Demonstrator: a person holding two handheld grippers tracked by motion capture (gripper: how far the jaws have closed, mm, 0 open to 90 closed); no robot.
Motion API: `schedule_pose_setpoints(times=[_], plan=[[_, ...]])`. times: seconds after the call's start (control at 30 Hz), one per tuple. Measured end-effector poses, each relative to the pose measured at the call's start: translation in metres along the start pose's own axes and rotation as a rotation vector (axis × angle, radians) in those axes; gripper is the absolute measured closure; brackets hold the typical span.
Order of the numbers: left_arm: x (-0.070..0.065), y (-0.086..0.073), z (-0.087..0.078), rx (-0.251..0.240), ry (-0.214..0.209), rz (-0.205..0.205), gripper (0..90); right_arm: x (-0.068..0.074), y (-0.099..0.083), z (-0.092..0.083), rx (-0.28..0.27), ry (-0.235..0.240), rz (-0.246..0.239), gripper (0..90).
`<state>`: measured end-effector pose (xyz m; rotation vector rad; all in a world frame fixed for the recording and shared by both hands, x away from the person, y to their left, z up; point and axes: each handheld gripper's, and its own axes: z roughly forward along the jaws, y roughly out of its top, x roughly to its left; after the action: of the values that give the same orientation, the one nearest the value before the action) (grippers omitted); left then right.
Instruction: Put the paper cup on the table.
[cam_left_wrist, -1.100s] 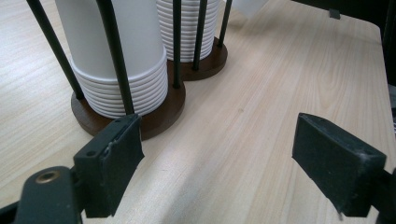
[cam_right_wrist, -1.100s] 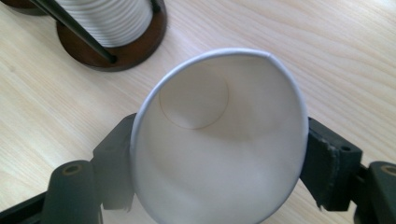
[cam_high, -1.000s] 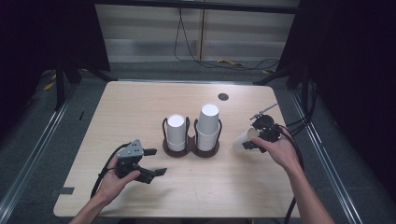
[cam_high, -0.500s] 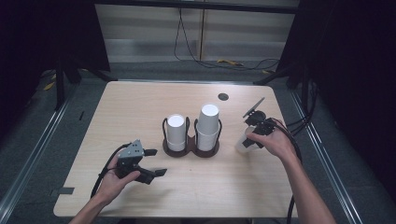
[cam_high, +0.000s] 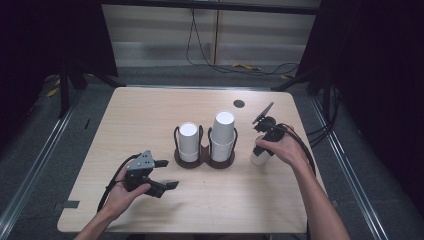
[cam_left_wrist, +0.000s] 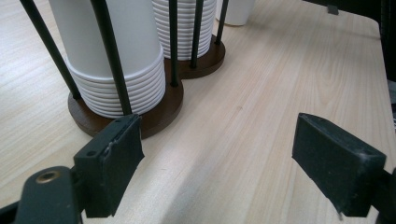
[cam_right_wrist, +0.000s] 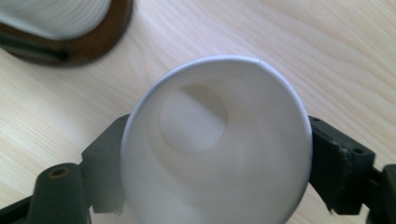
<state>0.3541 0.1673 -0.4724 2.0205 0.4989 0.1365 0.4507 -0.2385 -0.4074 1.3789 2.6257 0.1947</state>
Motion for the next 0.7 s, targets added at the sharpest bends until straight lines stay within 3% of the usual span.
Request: schedule_pose_setpoints(times=[0.2, 0.6, 0.7], plan=[[0.001, -0.001, 0.0, 0.002, 0.003, -0.003, 16.0, 0.0, 0.0, 0.008, -0.037, 0.031, 0.052, 16.9], [-0.001, -0.001, 0.001, 0.001, 0.004, 0.002, 16.0, -0.003, -0.012, 0.016, -0.082, 0.064, 0.093, 15.4], [0.0, -0.001, 0.001, 0.005, 0.003, 0.003, 16.0, -0.002, -0.016, 0.014, -0.106, 0.054, 0.102, 15.8]])
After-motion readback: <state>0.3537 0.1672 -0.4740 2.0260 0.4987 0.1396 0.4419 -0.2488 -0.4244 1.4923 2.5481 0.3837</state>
